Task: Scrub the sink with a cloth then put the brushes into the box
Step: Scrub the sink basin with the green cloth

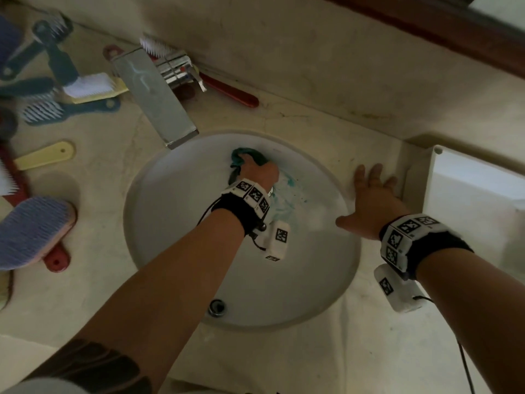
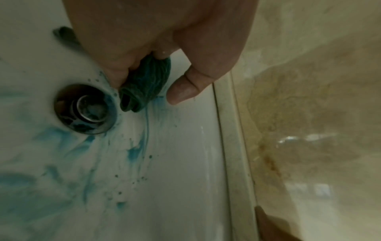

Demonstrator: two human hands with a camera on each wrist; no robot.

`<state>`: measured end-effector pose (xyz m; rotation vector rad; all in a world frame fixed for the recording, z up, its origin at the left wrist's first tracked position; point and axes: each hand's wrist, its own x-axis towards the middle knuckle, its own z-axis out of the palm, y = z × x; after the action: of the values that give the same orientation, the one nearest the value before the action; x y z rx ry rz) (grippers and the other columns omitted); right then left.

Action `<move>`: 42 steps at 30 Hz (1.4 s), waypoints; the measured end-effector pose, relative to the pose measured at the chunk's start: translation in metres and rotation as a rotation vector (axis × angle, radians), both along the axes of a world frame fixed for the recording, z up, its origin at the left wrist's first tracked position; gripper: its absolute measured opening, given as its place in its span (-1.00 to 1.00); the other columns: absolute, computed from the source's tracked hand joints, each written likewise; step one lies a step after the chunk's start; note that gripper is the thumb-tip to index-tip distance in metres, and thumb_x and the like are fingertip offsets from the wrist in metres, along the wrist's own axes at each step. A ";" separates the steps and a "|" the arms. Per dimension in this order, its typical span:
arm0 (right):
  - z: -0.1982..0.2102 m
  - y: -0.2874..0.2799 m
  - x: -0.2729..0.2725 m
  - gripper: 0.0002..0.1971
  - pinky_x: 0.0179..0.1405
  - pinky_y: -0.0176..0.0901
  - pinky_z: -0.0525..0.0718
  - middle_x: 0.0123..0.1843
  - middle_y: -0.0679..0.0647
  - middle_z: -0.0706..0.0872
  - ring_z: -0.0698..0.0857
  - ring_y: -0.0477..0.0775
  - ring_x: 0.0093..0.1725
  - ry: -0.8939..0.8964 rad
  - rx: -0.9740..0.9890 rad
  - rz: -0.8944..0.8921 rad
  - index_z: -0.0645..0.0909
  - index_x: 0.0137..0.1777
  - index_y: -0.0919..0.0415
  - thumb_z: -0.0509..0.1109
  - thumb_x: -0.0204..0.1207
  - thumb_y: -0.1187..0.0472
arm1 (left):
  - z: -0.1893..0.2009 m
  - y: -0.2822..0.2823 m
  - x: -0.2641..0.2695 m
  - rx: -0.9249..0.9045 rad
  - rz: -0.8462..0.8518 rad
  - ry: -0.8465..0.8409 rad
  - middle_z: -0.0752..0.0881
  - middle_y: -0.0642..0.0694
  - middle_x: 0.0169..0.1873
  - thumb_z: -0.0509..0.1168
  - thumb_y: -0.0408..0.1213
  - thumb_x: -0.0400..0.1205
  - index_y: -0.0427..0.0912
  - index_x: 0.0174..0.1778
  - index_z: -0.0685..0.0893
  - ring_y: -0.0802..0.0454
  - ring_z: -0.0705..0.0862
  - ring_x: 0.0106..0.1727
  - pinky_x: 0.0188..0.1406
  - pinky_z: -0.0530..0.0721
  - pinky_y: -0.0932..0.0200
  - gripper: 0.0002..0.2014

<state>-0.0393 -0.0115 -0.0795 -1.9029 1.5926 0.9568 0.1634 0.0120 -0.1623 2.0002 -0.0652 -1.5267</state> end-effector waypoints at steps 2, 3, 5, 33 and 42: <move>0.000 0.000 -0.001 0.23 0.60 0.35 0.17 0.69 0.19 -0.48 -0.30 0.49 0.66 -0.004 0.001 -0.009 -0.46 0.67 0.07 0.51 0.41 -0.14 | -0.002 0.006 0.002 -0.045 0.018 -0.054 0.20 -0.21 0.63 0.26 -0.43 0.55 0.02 0.71 -0.09 -0.26 0.37 0.52 0.52 0.40 -0.07 -0.11; 0.000 0.001 -0.002 0.23 0.61 0.37 0.15 0.68 0.19 -0.49 -0.31 0.48 0.66 -0.010 -0.002 -0.015 -0.46 0.67 0.06 0.52 0.41 -0.13 | -0.002 0.009 0.005 -0.093 0.026 -0.104 0.27 -0.24 0.60 0.26 -0.44 0.55 0.01 0.70 -0.02 -0.25 0.41 0.51 0.49 0.43 -0.06 -0.15; -0.001 0.002 -0.002 0.25 0.62 0.39 0.11 0.68 0.18 -0.50 -0.33 0.48 0.65 -0.020 -0.009 -0.026 -0.46 0.67 0.05 0.53 0.39 -0.11 | 0.001 0.013 0.008 -0.202 -0.004 -0.208 0.41 -0.31 0.51 0.25 -0.46 0.53 -0.05 0.69 0.07 -0.28 0.49 0.45 0.42 0.51 -0.17 -0.19; -0.014 0.012 -0.004 0.33 0.60 0.50 -0.02 0.66 0.20 -0.53 -0.40 0.51 0.62 -0.031 -0.089 -0.040 -0.49 0.66 0.08 0.59 0.32 -0.11 | 0.005 -0.013 -0.039 -0.064 -0.176 0.017 0.26 -0.30 0.60 0.34 -0.46 0.51 -0.20 0.70 -0.16 -0.27 0.38 0.53 0.46 0.46 -0.04 -0.04; -0.015 0.013 -0.002 0.32 0.59 0.50 0.02 0.66 0.20 -0.54 -0.40 0.52 0.62 -0.024 -0.085 -0.025 -0.51 0.65 0.08 0.57 0.32 -0.11 | 0.014 -0.013 -0.044 -0.022 -0.093 0.138 0.47 -0.30 0.43 0.34 -0.46 0.51 -0.37 0.66 0.01 -0.25 0.53 0.38 0.19 0.56 0.12 -0.15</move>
<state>-0.0416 0.0013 -0.0947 -1.9393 1.6634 0.8658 0.1199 -0.0005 -0.1481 1.8931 -0.1195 -1.7111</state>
